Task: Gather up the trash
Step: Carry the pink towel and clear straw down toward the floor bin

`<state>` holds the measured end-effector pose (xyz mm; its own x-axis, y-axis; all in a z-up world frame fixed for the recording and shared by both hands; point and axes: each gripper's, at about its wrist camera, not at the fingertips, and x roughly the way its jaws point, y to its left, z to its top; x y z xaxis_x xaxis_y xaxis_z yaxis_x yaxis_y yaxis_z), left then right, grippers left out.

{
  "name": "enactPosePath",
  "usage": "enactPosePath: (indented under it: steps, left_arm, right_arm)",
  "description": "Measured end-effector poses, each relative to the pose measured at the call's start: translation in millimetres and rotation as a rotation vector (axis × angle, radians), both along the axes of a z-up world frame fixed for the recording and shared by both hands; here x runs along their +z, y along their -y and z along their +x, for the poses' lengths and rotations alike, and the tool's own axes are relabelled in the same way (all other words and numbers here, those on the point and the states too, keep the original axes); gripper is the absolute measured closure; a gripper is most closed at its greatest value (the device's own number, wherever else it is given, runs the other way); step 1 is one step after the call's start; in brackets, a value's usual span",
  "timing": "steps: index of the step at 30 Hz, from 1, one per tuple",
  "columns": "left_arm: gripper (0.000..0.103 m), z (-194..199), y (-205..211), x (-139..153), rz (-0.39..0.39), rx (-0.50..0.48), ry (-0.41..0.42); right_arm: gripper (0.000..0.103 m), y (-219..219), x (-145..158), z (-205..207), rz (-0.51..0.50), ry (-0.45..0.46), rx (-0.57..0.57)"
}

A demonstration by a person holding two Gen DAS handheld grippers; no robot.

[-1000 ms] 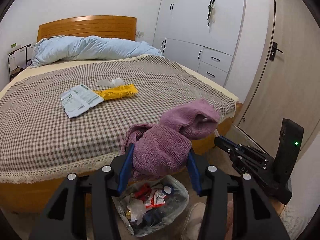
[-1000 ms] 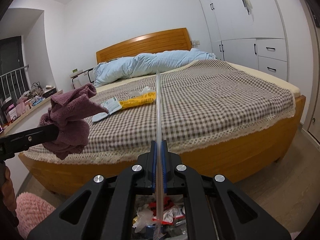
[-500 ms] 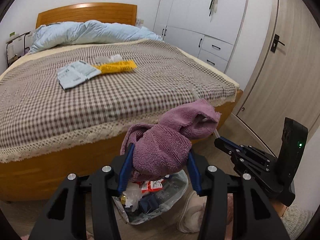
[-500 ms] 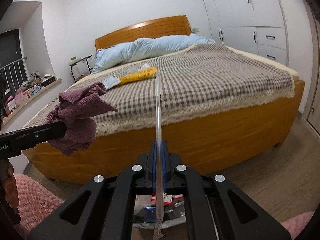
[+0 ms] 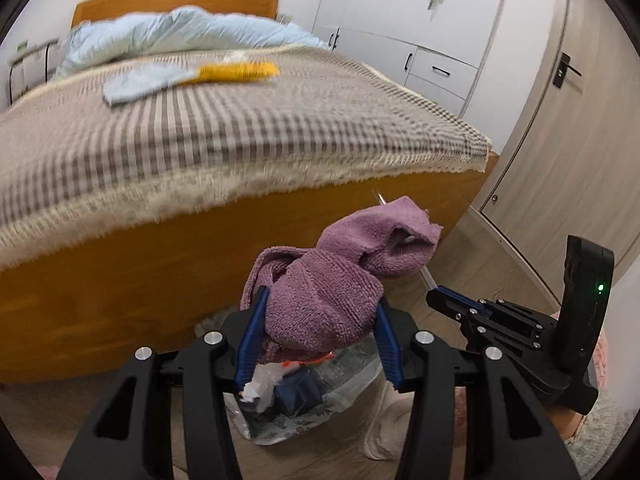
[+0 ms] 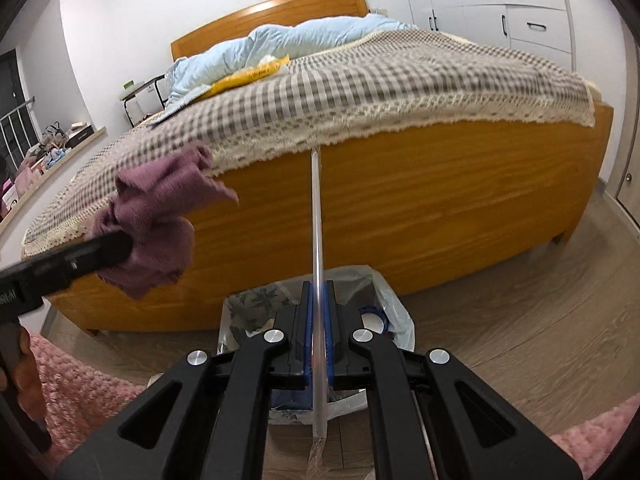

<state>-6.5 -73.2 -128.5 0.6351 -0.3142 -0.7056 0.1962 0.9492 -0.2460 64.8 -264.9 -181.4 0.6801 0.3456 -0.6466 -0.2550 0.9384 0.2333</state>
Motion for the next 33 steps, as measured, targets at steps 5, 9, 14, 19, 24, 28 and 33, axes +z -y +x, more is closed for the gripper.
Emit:
enactPosePath:
  steps: [5, 9, 14, 19, 24, 28, 33]
  left_arm:
    - [0.056, 5.9, -9.3, -14.2, -0.013, 0.007, -0.013]
    - [0.056, 13.7, -19.2, -30.2, -0.031, 0.030, -0.068]
    - [0.056, 24.0, -25.8, -49.0, -0.027, 0.049, -0.123]
    - [0.056, 29.1, -28.7, -62.7, -0.015, 0.067, -0.157]
    - [0.056, 32.7, -26.3, -69.6, -0.004, 0.077, -0.175]
    - [0.056, 37.7, -21.1, -70.9, 0.000, 0.081, -0.180]
    - [0.056, 45.9, -13.7, -78.2, 0.013, 0.106, -0.199]
  right_arm:
    - [0.098, 0.9, -8.6, 6.2, -0.017, 0.004, -0.012]
    - [0.098, 3.9, -18.0, 17.5, -0.011, -0.022, -0.034]
    - [0.098, -0.9, -26.8, 24.8, -0.022, -0.040, -0.024]
    - [0.098, 1.6, -33.5, 29.0, -0.027, -0.061, -0.025]
    - [0.098, 4.7, -34.9, 30.0, -0.018, -0.079, -0.038]
    - [0.098, 5.3, -34.5, 29.9, -0.022, -0.081, -0.039]
    - [0.098, 7.4, -36.1, 30.1, -0.029, -0.088, -0.048]
